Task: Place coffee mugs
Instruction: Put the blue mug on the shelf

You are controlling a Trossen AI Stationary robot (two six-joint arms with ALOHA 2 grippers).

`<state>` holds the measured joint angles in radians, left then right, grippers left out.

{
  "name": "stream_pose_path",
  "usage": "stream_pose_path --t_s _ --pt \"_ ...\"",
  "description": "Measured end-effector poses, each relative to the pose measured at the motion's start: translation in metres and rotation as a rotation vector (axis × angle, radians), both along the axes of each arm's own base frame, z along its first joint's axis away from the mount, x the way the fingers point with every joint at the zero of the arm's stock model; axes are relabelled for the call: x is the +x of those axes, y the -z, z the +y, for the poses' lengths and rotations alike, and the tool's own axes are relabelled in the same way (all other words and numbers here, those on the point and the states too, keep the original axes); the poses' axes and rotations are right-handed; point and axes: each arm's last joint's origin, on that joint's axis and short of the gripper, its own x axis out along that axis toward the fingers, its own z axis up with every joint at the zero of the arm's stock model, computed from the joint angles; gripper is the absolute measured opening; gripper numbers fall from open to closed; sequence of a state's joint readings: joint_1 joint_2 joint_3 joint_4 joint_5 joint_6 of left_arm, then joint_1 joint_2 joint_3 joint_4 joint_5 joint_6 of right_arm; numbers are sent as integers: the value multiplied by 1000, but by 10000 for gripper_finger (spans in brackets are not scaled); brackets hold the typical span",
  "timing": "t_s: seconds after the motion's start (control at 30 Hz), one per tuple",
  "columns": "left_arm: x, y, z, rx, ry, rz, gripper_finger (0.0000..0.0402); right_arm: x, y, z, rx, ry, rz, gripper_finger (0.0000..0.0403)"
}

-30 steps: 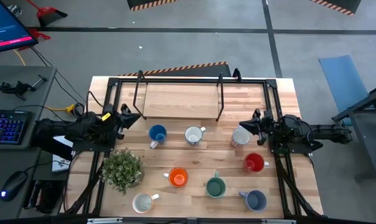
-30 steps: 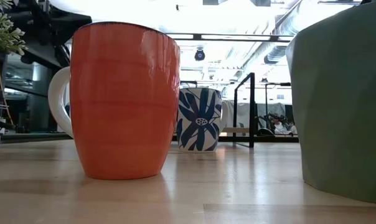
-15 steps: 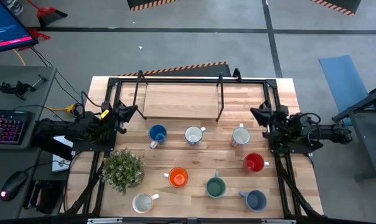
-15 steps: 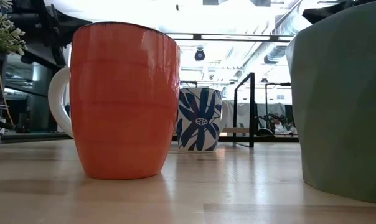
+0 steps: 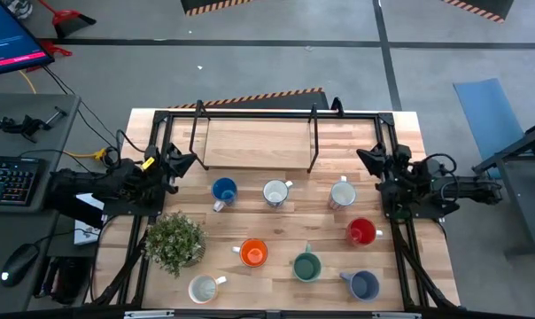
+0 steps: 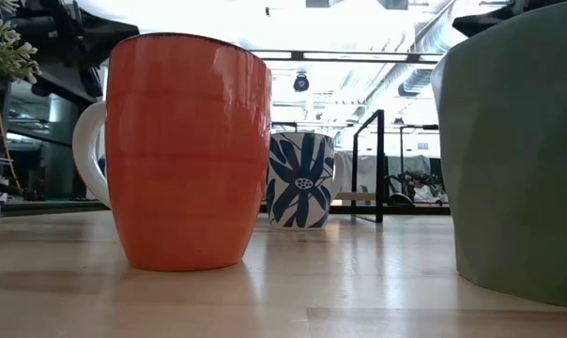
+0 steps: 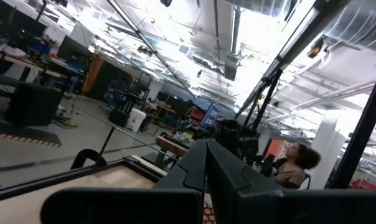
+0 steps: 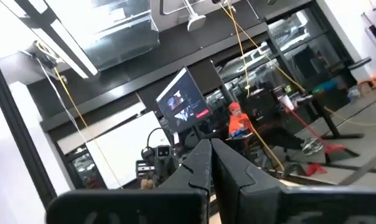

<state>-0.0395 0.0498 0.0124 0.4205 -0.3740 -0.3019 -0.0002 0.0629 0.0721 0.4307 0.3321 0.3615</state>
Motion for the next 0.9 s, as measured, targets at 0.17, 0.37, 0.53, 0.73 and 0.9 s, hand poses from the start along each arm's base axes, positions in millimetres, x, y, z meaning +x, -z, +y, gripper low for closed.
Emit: stream_pose_path --t_s 0.17,0.37,0.53,0.73,0.9 --pt "2 2 0 12 -4 27 3 8 -19 0 -19 8 68 0" --pt "5 5 0 26 -8 75 3 30 -38 0 -64 21 321 0" --pt "4 -1 0 -6 12 65 3 40 -57 -2 -83 77 510 0" --pt "8 -23 -1 54 35 373 3 30 -70 -4 -35 174 680 0" --pt "21 -57 0 105 20 498 3 13 -70 -7 64 293 768 0"
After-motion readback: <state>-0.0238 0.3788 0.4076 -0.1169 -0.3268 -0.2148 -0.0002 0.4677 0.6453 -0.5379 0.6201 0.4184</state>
